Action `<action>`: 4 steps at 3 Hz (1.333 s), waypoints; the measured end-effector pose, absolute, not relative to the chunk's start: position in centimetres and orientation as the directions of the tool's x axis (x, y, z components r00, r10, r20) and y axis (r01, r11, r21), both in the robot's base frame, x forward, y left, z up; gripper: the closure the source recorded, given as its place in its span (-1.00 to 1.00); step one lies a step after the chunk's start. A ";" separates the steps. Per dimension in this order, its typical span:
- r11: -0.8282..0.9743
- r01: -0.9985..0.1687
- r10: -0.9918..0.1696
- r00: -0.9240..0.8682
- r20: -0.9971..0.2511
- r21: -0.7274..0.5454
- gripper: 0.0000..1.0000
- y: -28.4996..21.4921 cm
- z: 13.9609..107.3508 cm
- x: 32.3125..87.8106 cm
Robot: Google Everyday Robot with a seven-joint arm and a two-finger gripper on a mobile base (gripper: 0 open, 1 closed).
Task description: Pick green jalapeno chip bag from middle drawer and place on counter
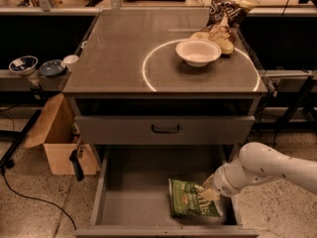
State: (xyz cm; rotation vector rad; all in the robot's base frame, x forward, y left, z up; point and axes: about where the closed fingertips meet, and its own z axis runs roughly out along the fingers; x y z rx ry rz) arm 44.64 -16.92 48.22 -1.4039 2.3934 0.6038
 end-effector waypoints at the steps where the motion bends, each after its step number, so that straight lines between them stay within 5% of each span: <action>1: 0.409 -0.899 -0.764 -0.430 -0.481 0.153 1.00 -16.4 50.9 45.4; 4: 0.379 -0.924 -0.785 -0.345 -0.515 0.041 1.00 -16.4 60.2 47.2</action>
Offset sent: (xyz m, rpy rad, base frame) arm 0.0286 0.0168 0.0949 -0.0075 -0.1781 0.0851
